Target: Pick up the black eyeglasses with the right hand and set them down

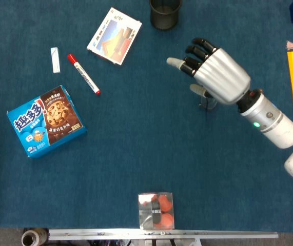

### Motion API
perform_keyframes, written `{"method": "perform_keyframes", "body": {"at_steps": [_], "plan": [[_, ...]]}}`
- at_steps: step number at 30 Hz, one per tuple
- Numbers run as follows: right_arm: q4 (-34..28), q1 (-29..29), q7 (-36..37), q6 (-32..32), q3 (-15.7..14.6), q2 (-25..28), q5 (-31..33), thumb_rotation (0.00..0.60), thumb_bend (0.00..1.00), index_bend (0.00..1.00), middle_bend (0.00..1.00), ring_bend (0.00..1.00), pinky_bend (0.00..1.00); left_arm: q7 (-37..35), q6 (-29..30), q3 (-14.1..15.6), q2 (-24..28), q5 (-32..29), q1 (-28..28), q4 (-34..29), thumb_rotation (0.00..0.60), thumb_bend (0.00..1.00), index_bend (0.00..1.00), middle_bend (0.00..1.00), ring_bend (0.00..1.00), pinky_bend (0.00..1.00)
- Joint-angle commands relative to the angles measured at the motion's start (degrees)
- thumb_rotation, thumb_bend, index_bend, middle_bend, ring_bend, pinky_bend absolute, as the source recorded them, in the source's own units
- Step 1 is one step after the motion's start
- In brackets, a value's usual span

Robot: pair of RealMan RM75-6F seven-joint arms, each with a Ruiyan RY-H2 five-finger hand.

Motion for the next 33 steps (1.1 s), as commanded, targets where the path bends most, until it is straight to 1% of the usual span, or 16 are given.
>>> {"method": "perform_keyframes", "body": {"at_steps": [1,24,33], "plan": [[0.5,0.0,-0.1,-0.2,-0.4,-0.3,-0.2,0.6,0.09,0.28,0.58,0.33,0.27,0.0,0.0,0.0,0.0,0.0,0.0,0.0,0.6,0.06,0.6,0.36,0.29,0.45],[4.2,-1.1,-0.1,-1.1,-2.4,-1.3,-0.4,0.6,0.09,0.28,0.58,0.33,0.27,0.0,0.0,0.0,0.0,0.0,0.0,0.0,0.6,0.06,0.6,0.36,0.3,0.46],[7.5,-1.9,0.9,-1.4,-2.8,-1.9,0.3,0.6,0.09,0.28,0.58,0.33,0.27,0.0,0.0,0.0,0.0,0.0,0.0,0.0,0.6,0.06,0.6,0.36,0.3,0.46]]}}
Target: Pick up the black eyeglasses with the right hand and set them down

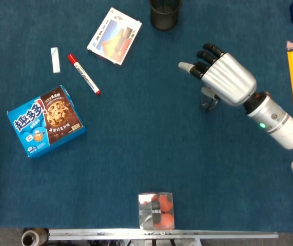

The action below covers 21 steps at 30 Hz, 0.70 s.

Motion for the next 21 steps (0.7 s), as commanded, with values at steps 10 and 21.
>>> {"method": "perform_keyframes", "body": {"at_steps": [10,21], "plan": [[4.3,-0.9,1.3,-0.2,-0.7,-1.2,0.5,0.6,0.09,0.28,0.58,0.33,0.27,0.0,0.0,0.0,0.0,0.0,0.0,0.0,0.6,0.06,0.6,0.36,0.3,0.46],[9.4,-1.0,2.6,-1.0,-0.9,-3.0,1.2,0.6,0.09,0.28,0.58,0.33,0.27,0.0,0.0,0.0,0.0,0.0,0.0,0.0,0.6,0.06,0.6,0.36,0.3,0.46]]}}
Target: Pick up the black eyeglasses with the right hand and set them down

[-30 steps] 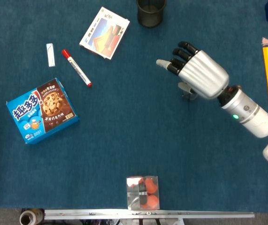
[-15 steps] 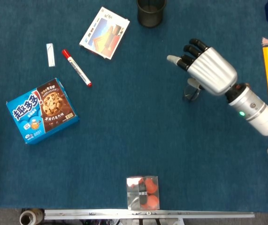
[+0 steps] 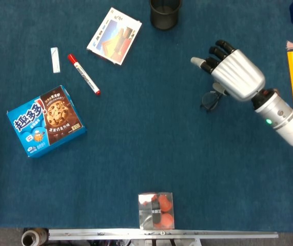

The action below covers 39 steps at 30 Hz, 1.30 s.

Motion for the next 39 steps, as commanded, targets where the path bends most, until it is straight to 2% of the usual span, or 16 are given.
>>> {"method": "perform_keyframes", "body": {"at_steps": [1,22,39], "plan": [[1.6,0.0,0.4,-0.4,0.0,-0.8,0.3,0.6,0.09,0.28,0.58,0.33,0.27,0.0,0.0,0.0,0.0,0.0,0.0,0.0,0.6,0.06,0.6,0.36,0.3,0.46],[10.3,1.5,2.3,-3.1,0.1,-5.7,1.8,0.6,0.09,0.28,0.58,0.33,0.27,0.0,0.0,0.0,0.0,0.0,0.0,0.0,0.6,0.06,0.6,0.36,0.3,0.46],[14.4,1.3,3.4,-3.8,-0.8,-7.8,2.1,0.6,0.09,0.28,0.58,0.33,0.27,0.0,0.0,0.0,0.0,0.0,0.0,0.0,0.6,0.06,0.6,0.37,0.3,0.46]]}}
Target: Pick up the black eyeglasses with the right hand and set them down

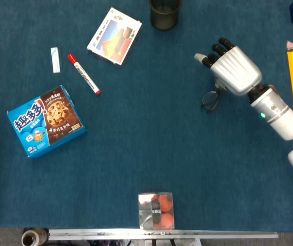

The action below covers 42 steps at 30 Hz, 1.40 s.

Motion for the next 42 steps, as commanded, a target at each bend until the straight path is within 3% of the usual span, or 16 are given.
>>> {"method": "perform_keyframes", "body": {"at_steps": [1,12,22,42], "plan": [[0.0,0.0,0.5,0.4,0.1,0.0,0.1,0.6,0.09,0.28,0.58,0.33,0.27,0.0,0.0,0.0,0.0,0.0,0.0,0.0,0.6,0.06,0.6,0.37,0.3,0.46],[-4.0,-0.4,0.8,4.7,0.2,2.6,-0.8,0.6,0.11,0.28,0.58,0.33,0.27,0.0,0.0,0.0,0.0,0.0,0.0,0.0,0.6,0.06,0.6,0.37,0.3,0.46],[-6.6,-0.9,-0.2,6.0,-0.6,5.3,-2.0,0.6,0.25,0.28,0.58,0.32,0.27,0.0,0.0,0.0,0.0,0.0,0.0,0.0,0.6,0.06,0.6,0.37,0.3,0.46],[0.4,-0.3,-2.0,4.6,-1.2,0.7,-2.4,0.6,0.3,0.28,0.58,0.32,0.28,0.0,0.0,0.0,0.0,0.0,0.0,0.0,0.6,0.06,0.6,0.37,0.3,0.46]]}}
